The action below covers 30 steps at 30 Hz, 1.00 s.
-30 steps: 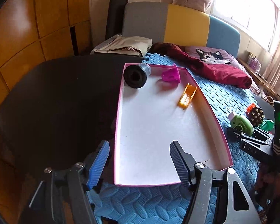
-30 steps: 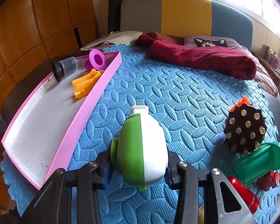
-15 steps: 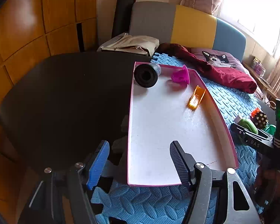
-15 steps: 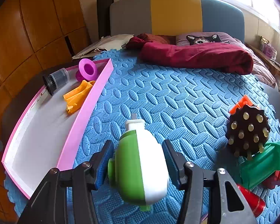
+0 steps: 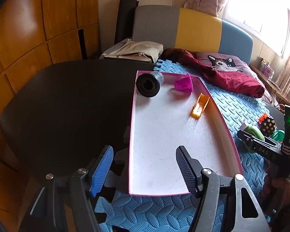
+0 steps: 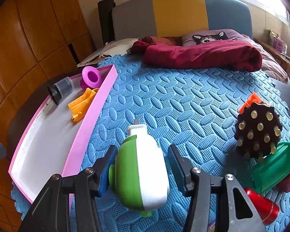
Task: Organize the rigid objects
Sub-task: 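Carry the green-and-white bottle in the right gripper over the white tray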
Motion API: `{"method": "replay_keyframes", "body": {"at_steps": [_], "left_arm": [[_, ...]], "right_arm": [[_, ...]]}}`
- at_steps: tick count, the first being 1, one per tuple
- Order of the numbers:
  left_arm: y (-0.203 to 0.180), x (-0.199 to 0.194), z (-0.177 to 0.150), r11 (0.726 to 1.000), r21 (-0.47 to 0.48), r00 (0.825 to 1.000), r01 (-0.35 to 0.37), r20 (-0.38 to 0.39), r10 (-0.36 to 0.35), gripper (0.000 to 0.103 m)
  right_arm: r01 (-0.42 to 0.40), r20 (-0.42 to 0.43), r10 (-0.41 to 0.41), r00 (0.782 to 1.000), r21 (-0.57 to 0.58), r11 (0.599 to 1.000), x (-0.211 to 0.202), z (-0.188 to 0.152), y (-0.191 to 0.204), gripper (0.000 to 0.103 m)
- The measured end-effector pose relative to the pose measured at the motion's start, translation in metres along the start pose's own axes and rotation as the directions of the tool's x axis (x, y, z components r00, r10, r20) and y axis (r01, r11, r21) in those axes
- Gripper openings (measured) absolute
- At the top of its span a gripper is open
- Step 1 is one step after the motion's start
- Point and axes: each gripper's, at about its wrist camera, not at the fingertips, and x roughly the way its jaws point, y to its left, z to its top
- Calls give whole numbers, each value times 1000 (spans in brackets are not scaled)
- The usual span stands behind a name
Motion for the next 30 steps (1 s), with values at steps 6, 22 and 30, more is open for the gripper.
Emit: {"method": "replay_keyframes", "body": {"at_steps": [6,22,30], "left_arm": [[6,-5,1,1000,-9,1000,-14,17,15,70],[28,-1,-3,998,-56,1000,-17,11,18,70],[35,3,-6,997,-78,1000,-11,0,11,70]], "right_arm": [[62,4,-62,998,13,998,-4,-2,-1,42],[35,16,-36,999,53,998,-25,14,15,42],[-127,28,127,991,-23,992,-35,42,73,42]]}}
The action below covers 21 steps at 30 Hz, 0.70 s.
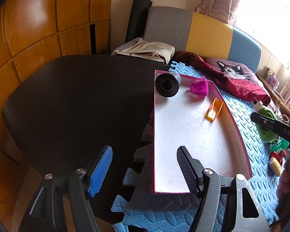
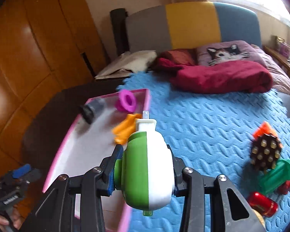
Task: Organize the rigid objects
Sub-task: 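Carry the green-and-white bottle in the right gripper over the white tray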
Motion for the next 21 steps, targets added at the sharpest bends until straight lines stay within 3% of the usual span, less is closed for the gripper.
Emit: {"method": "replay_keyframes", "body": {"at_steps": [4,12,19,21], "left_arm": [[4,3,0,1000,-10,1000,-4,-5,4,70],[13,9,-1,999,-34,1000,-14,-21,14,70],[19,17,-2,999,-43,999,-22,-42,20,70],[20,18,-3,999,-45,999,-26,-46,24,70]], "right_arm": [[-75,-48,72,996,-43,996,21,5,32,42],[-127,-124,118,985,-73,989,74,19,66,42],[-99,-161,88,983,-57,994,126,38,72,42],[-87,-207,77,975,-38,996,143,41,69,43]]}}
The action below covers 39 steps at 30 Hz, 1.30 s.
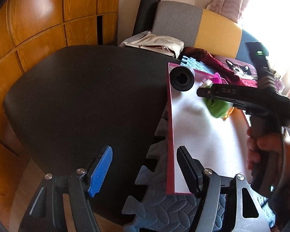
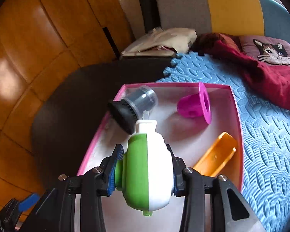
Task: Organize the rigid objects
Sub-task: 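Carry the green-and-white bottle in the right gripper over the white tray, then lower the bottle into the tray beside the clip and open the right gripper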
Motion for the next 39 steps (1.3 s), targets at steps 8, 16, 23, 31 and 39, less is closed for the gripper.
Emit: {"method": "replay_keyframes", "body": {"at_steps": [8,16,23,31,39], "left_arm": [[1,5,-1,1000,-2,1000,-3,-9,3,70],[-2,0,-1,1000,2,1000,-13,4,13,70],[-6,-9,-2,1000,13,1000,-14,21,13,70],[-10,-15,-5,1000,21,1000,-12,25,11,70],[-14,-14,-5,1000,23,1000,-1,14,1,72]], "right_arm": [[11,16,-11,1000,1,1000,-1,0,-6,44],[28,54,-28,998,10,1000,-22,-8,-8,49],[42,105,-41,994,-3,999,-49,-20,-5,50],[37,149,-35,988,-13,999,-77,-37,-3,51],[61,189,-59,980,-8,998,-111,-65,-16,51]]}}
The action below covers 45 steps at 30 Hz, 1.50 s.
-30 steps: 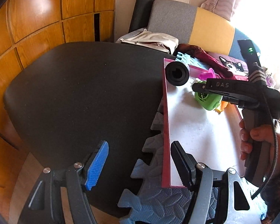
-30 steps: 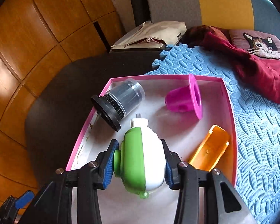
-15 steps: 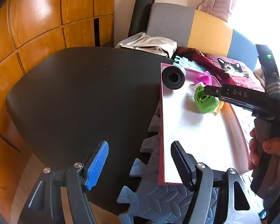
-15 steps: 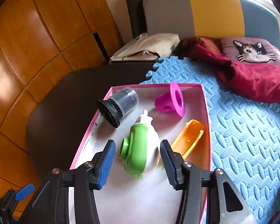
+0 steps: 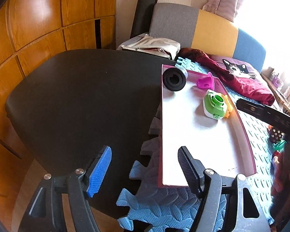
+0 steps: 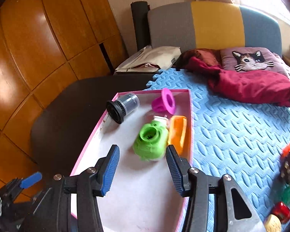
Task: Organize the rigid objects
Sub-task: 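Lower the bottle into the tray beside the clip and open the right gripper, then reach the left gripper to the yellow patterned egg and close on it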
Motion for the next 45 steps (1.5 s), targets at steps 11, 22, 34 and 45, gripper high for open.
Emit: {"method": "replay_keyframes", "body": {"at_steps": [11,22,34,45], "left_arm": [[-17,-2,-2,998,34,998,57,-12,-57,72],[-89,-17,12,954,238,981,185,16,-194,78],[-241,1,-9,707,558,892,434,-156,-424,84],[-331,19,-46,549,623,823,558,-331,-461,87]], "right_arm": [[132,71,-143,987,140,981,-86,-28,-87,51],[373,142,-457,878,394,840,-181,-54,-200,57],[286,227,-491,841,584,760,-208,-87,-244,61],[194,235,-421,876,627,755,-205,-92,-253,61]]}}
